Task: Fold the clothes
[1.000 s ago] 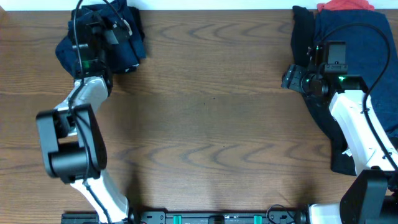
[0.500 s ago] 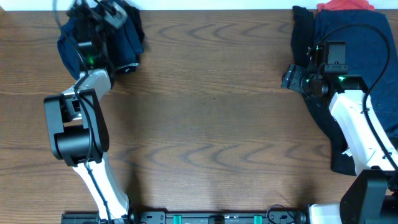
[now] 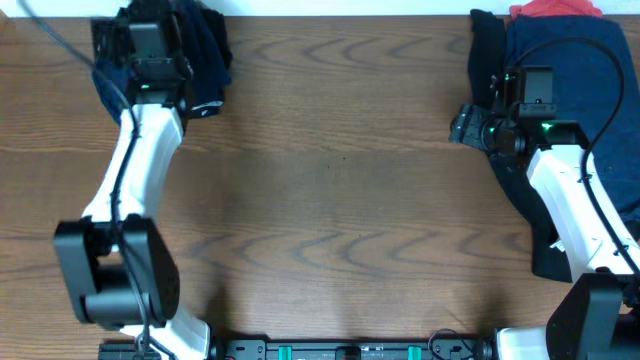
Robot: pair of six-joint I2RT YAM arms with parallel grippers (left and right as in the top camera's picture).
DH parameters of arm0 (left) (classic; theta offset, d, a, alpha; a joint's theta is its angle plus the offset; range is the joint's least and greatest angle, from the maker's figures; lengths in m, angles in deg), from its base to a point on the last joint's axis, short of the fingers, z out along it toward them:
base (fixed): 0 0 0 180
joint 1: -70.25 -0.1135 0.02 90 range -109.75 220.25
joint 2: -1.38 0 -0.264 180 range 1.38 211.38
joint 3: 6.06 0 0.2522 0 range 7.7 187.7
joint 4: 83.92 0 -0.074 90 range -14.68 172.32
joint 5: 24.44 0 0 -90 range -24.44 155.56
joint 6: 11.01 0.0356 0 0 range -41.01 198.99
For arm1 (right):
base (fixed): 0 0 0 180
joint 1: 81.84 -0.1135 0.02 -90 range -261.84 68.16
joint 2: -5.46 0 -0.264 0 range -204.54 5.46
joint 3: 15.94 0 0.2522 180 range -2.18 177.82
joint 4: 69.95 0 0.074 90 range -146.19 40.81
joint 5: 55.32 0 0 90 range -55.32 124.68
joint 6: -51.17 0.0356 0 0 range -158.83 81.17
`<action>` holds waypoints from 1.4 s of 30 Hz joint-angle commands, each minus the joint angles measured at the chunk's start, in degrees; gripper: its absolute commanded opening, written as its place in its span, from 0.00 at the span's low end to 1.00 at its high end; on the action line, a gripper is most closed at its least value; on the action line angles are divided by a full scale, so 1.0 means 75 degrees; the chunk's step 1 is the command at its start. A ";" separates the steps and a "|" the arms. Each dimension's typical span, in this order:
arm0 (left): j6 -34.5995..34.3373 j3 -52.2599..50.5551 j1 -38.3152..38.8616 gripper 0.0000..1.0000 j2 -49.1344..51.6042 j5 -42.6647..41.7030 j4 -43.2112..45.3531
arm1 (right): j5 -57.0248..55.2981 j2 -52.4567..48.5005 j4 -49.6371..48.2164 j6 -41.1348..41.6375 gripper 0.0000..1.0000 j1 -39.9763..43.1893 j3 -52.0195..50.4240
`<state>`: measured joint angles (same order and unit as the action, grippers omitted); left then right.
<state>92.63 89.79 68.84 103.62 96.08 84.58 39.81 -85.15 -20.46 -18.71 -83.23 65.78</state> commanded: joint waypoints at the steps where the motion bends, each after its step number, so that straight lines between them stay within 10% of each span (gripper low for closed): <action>1: -0.1635 0.0029 -0.0085 0.98 -0.0052 -0.0796 -0.0388 | -0.0079 -0.0067 -0.0047 -0.0067 0.81 -0.0076 -0.0029; 16: -0.1285 0.0032 -0.0784 0.98 0.1212 -0.1218 0.0195 | -0.0079 -0.0070 -0.0047 -0.0119 0.80 -0.0076 -0.0029; 31: -0.1058 0.0047 -0.1848 0.96 0.3389 -0.2209 0.4570 | -0.0079 -0.0067 0.0411 -0.0119 0.78 -0.0076 -0.0029; 42: -0.1145 0.0111 -0.2340 0.96 0.4074 -0.2218 0.4966 | -0.0076 -0.0070 0.0321 -0.0111 0.78 -0.0082 -0.0029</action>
<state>84.37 89.90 52.19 132.95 79.38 121.96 39.76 -85.15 -17.64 -18.75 -83.31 65.72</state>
